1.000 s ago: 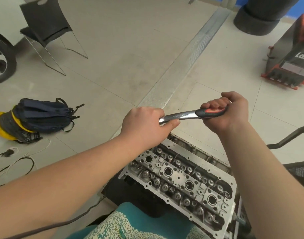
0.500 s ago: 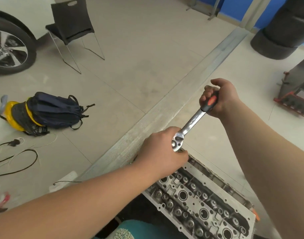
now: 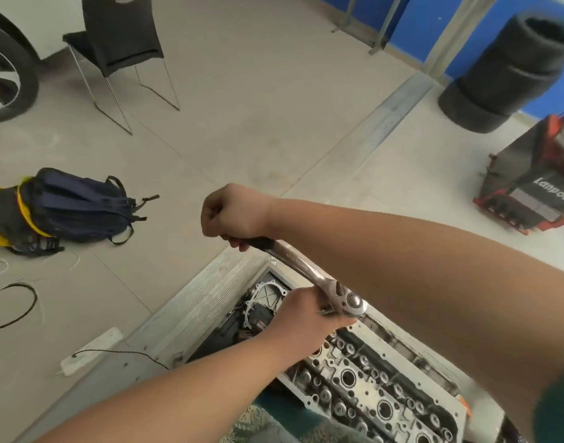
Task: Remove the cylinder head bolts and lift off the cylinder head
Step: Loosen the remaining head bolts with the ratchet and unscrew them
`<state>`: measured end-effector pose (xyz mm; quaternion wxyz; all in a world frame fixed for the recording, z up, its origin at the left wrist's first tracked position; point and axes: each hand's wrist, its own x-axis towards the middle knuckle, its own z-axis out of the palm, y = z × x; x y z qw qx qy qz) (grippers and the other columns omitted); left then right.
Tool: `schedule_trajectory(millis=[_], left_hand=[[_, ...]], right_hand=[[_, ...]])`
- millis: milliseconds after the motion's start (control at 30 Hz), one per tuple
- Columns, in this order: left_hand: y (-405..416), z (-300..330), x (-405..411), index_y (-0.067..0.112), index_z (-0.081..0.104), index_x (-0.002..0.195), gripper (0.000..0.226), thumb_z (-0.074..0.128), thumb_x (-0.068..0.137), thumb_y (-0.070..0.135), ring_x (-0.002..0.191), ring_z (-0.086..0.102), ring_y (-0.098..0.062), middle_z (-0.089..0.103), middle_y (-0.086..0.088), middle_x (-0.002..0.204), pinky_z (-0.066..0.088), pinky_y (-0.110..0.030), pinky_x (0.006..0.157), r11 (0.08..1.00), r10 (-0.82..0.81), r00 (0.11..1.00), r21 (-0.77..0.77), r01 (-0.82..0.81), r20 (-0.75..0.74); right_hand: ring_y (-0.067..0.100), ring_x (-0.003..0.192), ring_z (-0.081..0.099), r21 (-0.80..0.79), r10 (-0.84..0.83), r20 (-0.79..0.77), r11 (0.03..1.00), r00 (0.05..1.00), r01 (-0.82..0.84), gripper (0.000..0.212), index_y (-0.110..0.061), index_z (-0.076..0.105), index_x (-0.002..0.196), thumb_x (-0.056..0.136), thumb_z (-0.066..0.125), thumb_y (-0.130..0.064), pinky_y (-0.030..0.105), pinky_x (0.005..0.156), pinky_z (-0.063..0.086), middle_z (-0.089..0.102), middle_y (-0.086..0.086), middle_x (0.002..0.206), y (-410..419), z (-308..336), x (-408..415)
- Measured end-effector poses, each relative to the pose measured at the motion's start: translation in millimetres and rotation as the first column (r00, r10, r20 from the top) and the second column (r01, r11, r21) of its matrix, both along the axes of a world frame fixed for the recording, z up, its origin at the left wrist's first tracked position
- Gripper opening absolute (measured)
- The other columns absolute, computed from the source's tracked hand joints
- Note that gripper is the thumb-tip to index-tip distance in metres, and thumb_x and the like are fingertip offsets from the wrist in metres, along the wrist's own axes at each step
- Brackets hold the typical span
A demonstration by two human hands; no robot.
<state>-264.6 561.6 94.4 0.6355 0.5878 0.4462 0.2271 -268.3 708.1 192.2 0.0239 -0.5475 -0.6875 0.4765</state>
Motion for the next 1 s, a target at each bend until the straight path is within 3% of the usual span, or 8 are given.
schedule_trajectory(millis=[100,200,267,367,500,633,833,1000], left_hand=[[-3,-3,0,0.046,0.076,0.088,0.019,0.089,0.085,0.033,0.096,0.069,0.016,0.077,0.032,0.095,0.044,0.004,0.08,0.999,-0.002,1.0,0.038,0.001,0.01],[-6,-2,-2,0.063,0.075,0.092,0.037,0.088,0.086,0.03,0.095,0.069,0.016,0.077,0.032,0.097,0.043,0.006,0.075,0.998,0.03,0.998,0.046,-0.032,0.051],[-5,-1,-3,0.071,0.071,0.094,0.044,0.087,0.087,0.03,0.096,0.07,0.015,0.077,0.031,0.1,0.046,0.003,0.075,0.997,0.047,0.996,0.051,-0.051,0.072],[1,1,2,0.073,0.07,0.095,0.049,0.087,0.087,0.028,0.095,0.072,0.012,0.078,0.03,0.1,0.053,-0.004,0.076,0.994,0.08,0.993,0.064,-0.086,0.087],[3,2,8,0.072,0.071,0.093,0.048,0.088,0.086,0.028,0.094,0.071,0.012,0.078,0.029,0.097,0.051,-0.003,0.076,0.987,0.079,0.994,0.131,-0.089,0.077],[0,1,10,0.062,0.075,0.101,0.029,0.086,0.086,0.039,0.087,0.073,0.009,0.079,0.024,0.093,0.051,-0.016,0.077,0.987,0.087,0.995,0.133,-0.093,0.057],[-6,3,8,0.053,0.079,0.1,0.024,0.078,0.094,0.03,0.093,0.074,0.008,0.081,0.021,0.096,0.052,-0.023,0.081,0.989,0.09,0.994,0.115,-0.096,0.056],[-8,7,6,0.058,0.076,0.101,0.023,0.078,0.095,0.036,0.095,0.072,0.01,0.08,0.024,0.097,0.052,-0.021,0.079,0.986,0.05,0.999,0.159,-0.049,0.001]], right_hand=[[0.02,0.052,0.062,0.114,-0.341,-0.022,0.933,0.94,0.341,0.006,-0.008,0.066,0.095,0.096,0.067,-0.013,0.032,0.052,0.057,0.063,0.01,0.076,18,9,51],[0.03,0.075,0.071,0.248,-0.674,0.01,0.717,0.738,0.651,0.013,-0.006,0.066,0.108,0.097,0.062,-0.012,0.041,0.068,0.063,0.07,0.015,0.096,19,7,134],[0.036,0.097,0.072,0.354,-0.789,0.184,0.61,0.587,0.709,0.024,-0.004,0.068,0.114,0.093,0.057,-0.007,0.046,0.087,0.062,0.073,0.017,0.109,-2,3,195],[0.035,0.094,0.07,0.383,-0.825,0.348,0.558,0.444,0.736,0.033,-0.01,0.072,0.109,0.086,0.05,-0.004,0.042,0.083,0.061,0.074,0.013,0.102,-64,-1,257],[0.028,0.077,0.068,0.35,-0.547,0.64,0.833,0.54,0.429,0.022,-0.017,0.069,0.088,0.096,0.049,-0.023,0.034,0.067,0.056,0.073,0.006,0.084,-150,0,265],[0.012,0.059,0.073,0.002,-0.449,0.312,0.882,0.837,0.472,0.071,-0.022,0.069,0.09,0.09,0.037,-0.085,0.037,0.068,0.059,0.077,-0.002,0.069,-192,9,212],[0.023,0.045,0.059,-0.269,-0.752,0.001,0.634,0.659,0.724,0.068,-0.004,0.071,0.09,0.094,0.058,-0.071,0.028,0.044,0.051,0.069,0.011,0.061,-190,0,165],[0.012,0.033,0.049,-0.048,-0.757,-0.031,0.654,0.653,0.755,0.05,-0.016,0.064,0.098,0.093,0.065,-0.066,0.018,0.036,0.036,0.061,-0.002,0.05,-192,-4,165]])
